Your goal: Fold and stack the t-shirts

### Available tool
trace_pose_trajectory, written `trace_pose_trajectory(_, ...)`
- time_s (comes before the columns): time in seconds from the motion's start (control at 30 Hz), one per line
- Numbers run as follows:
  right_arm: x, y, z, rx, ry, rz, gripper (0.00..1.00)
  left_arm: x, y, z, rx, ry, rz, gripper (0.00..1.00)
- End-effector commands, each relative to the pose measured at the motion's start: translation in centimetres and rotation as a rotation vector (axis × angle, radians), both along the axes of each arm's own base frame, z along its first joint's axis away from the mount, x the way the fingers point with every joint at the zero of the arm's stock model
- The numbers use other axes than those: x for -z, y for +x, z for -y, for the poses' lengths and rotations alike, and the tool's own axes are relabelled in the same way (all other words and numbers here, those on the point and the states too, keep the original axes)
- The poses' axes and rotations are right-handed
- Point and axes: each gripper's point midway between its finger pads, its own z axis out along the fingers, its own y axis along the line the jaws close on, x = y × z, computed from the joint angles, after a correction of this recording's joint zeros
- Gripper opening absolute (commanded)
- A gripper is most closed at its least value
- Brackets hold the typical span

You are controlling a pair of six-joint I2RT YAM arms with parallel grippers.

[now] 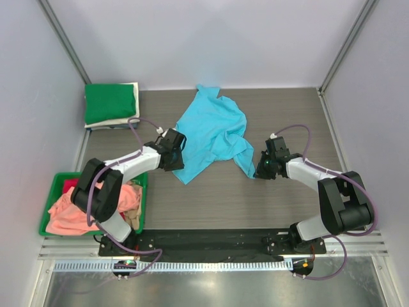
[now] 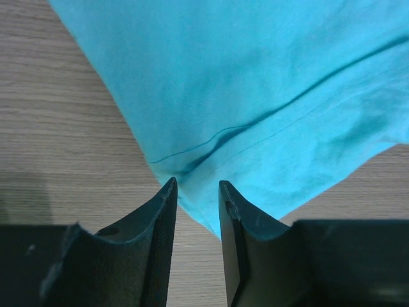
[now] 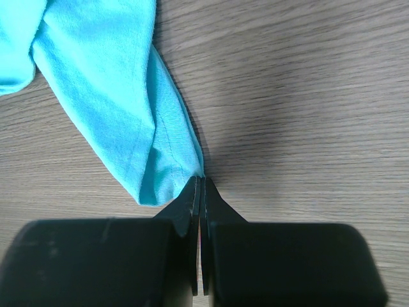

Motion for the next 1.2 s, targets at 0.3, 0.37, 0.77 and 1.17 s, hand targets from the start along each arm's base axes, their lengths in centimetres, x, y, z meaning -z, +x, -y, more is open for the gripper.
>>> trace_pose_trajectory(0.3, 1.0, -0.6, 0.6, -0.009, -0.034, -0.036, 0.01, 0.0, 0.8, -0.2, -0.031, 0.028, -0.001, 0.33)
trace_pose_trajectory(0.37, 1.0, -0.6, 0.6, -0.009, -0.034, -0.034, 0.01, 0.0, 0.9, -0.2, -0.031, 0.026, -0.003, 0.33)
trace_pose_trajectory(0.77, 1.2, -0.6, 0.5, -0.009, -0.029, -0.041, 0.01, 0.1, 0.8, 0.9, 0.015, 0.032, 0.002, 0.27)
trace_pose_trajectory(1.17, 1.3, -0.7, 0.5, -0.012, -0.030, -0.045, 0.01, 0.1, 0.9, 1.1, 0.020, 0.056, 0.002, 0.17)
